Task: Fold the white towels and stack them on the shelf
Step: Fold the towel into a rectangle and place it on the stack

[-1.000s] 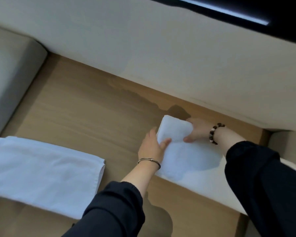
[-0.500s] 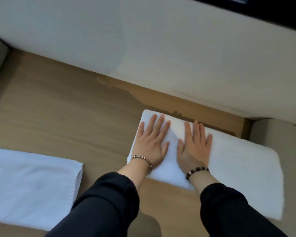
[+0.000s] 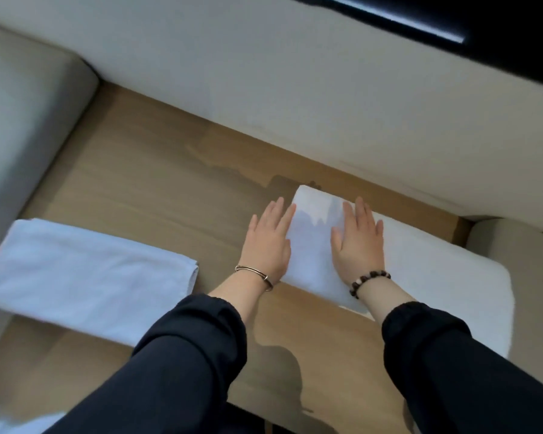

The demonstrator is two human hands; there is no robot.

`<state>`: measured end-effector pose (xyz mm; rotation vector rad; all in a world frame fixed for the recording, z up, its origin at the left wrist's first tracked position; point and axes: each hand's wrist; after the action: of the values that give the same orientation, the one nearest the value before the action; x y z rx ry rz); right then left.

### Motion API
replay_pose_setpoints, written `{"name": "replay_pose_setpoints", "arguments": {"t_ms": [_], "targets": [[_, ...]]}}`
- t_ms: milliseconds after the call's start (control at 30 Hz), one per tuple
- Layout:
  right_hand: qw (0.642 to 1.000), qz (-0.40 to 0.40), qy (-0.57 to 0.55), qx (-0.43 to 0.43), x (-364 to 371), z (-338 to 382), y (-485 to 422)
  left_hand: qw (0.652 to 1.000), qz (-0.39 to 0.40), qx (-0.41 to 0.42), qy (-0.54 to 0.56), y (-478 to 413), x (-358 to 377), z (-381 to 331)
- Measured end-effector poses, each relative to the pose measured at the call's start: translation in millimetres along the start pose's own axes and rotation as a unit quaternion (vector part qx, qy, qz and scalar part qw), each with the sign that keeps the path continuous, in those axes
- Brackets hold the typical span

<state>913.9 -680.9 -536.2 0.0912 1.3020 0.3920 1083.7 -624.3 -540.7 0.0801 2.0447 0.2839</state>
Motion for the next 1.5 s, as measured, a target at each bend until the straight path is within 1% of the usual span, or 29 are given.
{"name": "replay_pose_setpoints", "arguments": {"t_ms": [100,167,233,333,400,467,533,600,700,733,767,833,933,1033,1133,1300,1433,1467,1500], "targets": [[0.997,-0.026,-0.06,-0.028,3.2,47.8,15.6,0.993,-0.063,-0.046,0.094,37.2,-24.2,26.7],[0.994,-0.032,-0.094,-0.041,10.8,81.2,27.6,0.989,-0.077,-0.062,0.113,59.0,-35.0,53.7],[0.991,-0.018,-0.125,-0.05,26.2,118.5,38.2,0.985,-0.082,-0.088,0.12,76.0,-47.3,92.4],[0.988,0.037,-0.141,-0.054,61.3,180.0,43.9,0.978,-0.083,-0.147,0.12,96.5,-68.2,166.8],[0.982,0.105,-0.149,-0.056,86.5,222.0,41.6,0.975,-0.085,-0.181,0.096,111.5,-81.0,218.7],[0.969,0.186,-0.15,-0.059,110.2,263.5,35.2,0.975,-0.082,-0.204,0.034,125.4,-92.2,270.3],[0.954,0.258,-0.129,-0.079,132.9,302.5,24.2,0.973,-0.03,-0.217,-0.071,136.7,-97.8,321.5],[0.943,0.304,-0.09,-0.098,155.0,334.0,8.9,0.963,0.066,-0.206,-0.157,143.7,-99.1,367.3],[0.932,0.346,-0.016,-0.111,186.7,370.0,-16.2,0.945,0.187,-0.172,-0.204,151.9,-88.1,417.6],[0.928,0.355,0.0,-0.111,195.4,378.8,-22.8,0.944,0.205,-0.159,-0.206,153.9,-82.5,428.0],[0.927,0.359,0.005,-0.109,202.8,385.8,-28.5,0.945,0.206,-0.147,-0.206,155.4,-76.6,435.8],[0.928,0.358,0.002,-0.101,213.6,395.4,-37.7,0.954,0.183,-0.128,-0.202,156.5,-67.2,445.9],[0.913,0.401,0.037,-0.069,218.9,405.9,-47.2,0.962,0.155,-0.109,-0.195,157.5,-61.4,451.4],[0.9,0.423,0.094,-0.054,217.9,409.4,-50.7,0.963,0.155,-0.108,-0.191,156.4,-62.4,448.2],[0.9,0.421,0.099,-0.059,210.8,399.7,-50.0,0.965,0.158,-0.099,-0.183,150.8,-63.4,436.4],[0.89,0.447,0.087,-0.03,179.4,343.2,-38.0,0.973,0.17,-0.031,-0.15,134.8,-52.9,380.9],[0.886,0.454,0.085,-0.042,155.7,292.3,-24.3,0.977,0.122,0.072,-0.157,104.9,-51.7,337.0],[0.884,0.455,0.092,-0.05,152.2,280.9,-20.8,0.973,0.133,0.093,-0.164,91.2,-52.5,327.1],[0.883,0.456,0.099,-0.059,149.8,269.8,-17.5,0.966,0.166,0.106,-0.167,76.3,-52.0,316.9]]}}
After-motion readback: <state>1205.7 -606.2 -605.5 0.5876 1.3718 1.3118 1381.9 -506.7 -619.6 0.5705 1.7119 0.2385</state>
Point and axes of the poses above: each hand's wrist, its own y-axis away from the middle knuckle, its own x-axis out of the palm, z = x × y, and after that the axes turned 1 degree about -z, right-handed
